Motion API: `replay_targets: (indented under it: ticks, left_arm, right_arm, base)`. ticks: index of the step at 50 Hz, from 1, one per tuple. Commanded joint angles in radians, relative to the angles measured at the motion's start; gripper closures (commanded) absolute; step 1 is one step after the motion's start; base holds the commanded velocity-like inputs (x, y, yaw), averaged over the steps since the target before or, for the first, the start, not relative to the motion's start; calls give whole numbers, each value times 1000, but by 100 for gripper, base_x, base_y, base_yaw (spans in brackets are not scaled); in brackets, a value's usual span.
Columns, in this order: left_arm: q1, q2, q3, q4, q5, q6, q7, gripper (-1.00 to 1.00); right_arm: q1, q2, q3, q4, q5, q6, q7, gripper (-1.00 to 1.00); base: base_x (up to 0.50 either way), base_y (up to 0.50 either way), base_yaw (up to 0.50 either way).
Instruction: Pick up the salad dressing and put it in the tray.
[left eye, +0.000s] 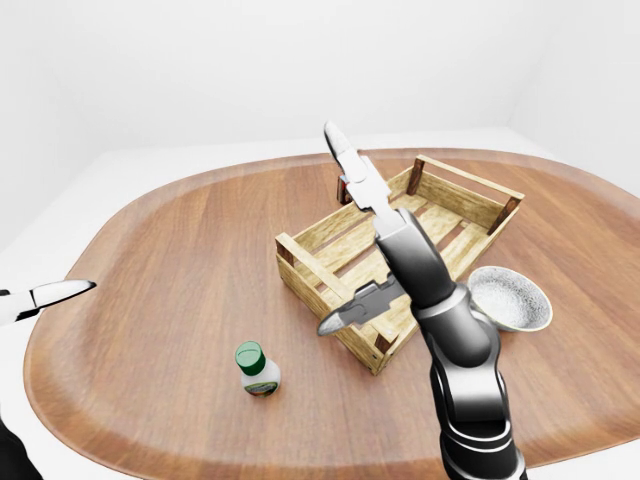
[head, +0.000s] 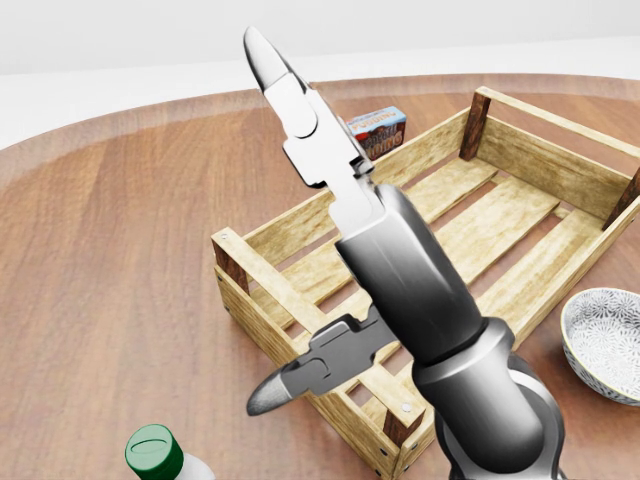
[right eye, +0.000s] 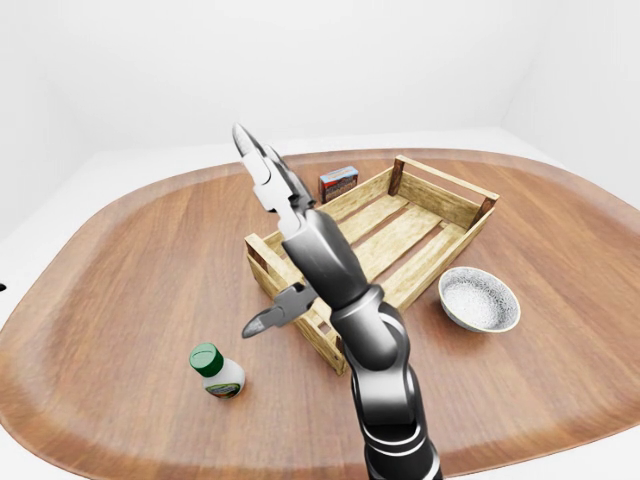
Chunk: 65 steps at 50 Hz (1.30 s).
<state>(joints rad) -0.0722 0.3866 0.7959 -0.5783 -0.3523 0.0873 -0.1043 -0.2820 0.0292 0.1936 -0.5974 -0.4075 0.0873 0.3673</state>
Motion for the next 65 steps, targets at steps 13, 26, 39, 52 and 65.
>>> replay_targets:
  ticks: [13,26,39,52,65]
  left_arm:
    - [0,-2,-4,-1,1,0,1,-100]
    - [-1,-3,-8,11,3,0,1,-100]
    - [-2,-3,-10,7,2,0,2,-100]
    - [0,-7,-15,10,6,0,0,-100]
    - [-2,-8,-22,14,10,0,1,-100]
  right_arm:
    - [51,72,129,33,-233,0,217,-100]
    - [53,107,175,129,-269,0,273,-100]
    - [64,116,201,201,-316,0,327,-100]
    - [53,137,207,283,-379,0,331,-100]
    - [37,156,210,386,-395,0,331,-100]
  base:
    - [0,0,0]
    - [0,0,0]
    - [0,0,0]
    - [0,0,0]
    - [0,0,0]
